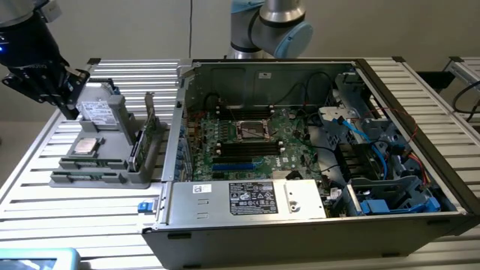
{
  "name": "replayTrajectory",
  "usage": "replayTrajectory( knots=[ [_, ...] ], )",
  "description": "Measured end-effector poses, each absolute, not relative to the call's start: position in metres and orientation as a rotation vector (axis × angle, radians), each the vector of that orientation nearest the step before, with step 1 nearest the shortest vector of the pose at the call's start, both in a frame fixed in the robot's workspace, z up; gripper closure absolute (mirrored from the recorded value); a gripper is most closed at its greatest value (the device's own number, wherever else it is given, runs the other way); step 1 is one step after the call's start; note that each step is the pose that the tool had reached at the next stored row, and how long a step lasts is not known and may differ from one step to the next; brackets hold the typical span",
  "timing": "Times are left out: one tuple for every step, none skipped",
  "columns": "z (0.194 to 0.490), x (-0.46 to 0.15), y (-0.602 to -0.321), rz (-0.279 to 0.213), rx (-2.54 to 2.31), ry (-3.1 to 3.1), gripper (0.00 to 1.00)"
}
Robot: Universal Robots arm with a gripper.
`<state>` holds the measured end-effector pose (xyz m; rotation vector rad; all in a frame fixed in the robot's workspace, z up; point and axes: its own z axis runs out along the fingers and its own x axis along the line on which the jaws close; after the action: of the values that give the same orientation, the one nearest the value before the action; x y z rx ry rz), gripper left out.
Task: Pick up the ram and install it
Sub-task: 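Reach for the ram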
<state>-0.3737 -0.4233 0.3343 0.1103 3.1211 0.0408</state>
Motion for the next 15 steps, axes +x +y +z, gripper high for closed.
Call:
replayTrajectory(
  knots=[
    [0.334,-0.375,-0.424,0.039,0.11,3.121,0.89],
    [0.333,-0.376,-0.424,0.036,0.11,3.122,0.89],
    [0.333,-0.377,-0.425,0.031,0.11,3.122,0.89],
    [0.333,-0.378,-0.425,0.027,0.11,3.122,0.89],
    [0.333,-0.379,-0.426,0.022,0.11,3.122,0.89],
    [0.332,-0.381,-0.426,0.016,0.11,3.122,0.89],
    [0.332,-0.382,-0.426,0.011,0.109,3.122,0.89],
    [0.332,-0.383,-0.426,0.006,0.109,3.122,0.89],
    [0.331,-0.383,-0.426,0.002,0.109,3.122,0.89],
    [0.33,-0.384,-0.426,-0.003,0.109,3.122,0.89],
    [0.329,-0.384,-0.426,-0.011,0.109,3.122,0.89],
    [0.328,-0.384,-0.426,-0.017,0.109,3.121,0.89],
    [0.327,-0.385,-0.426,-0.023,0.108,3.121,0.89],
    [0.326,-0.386,-0.426,-0.027,0.105,3.121,0.89],
    [0.326,-0.387,-0.426,-0.031,0.102,3.121,0.89]
  ],
)
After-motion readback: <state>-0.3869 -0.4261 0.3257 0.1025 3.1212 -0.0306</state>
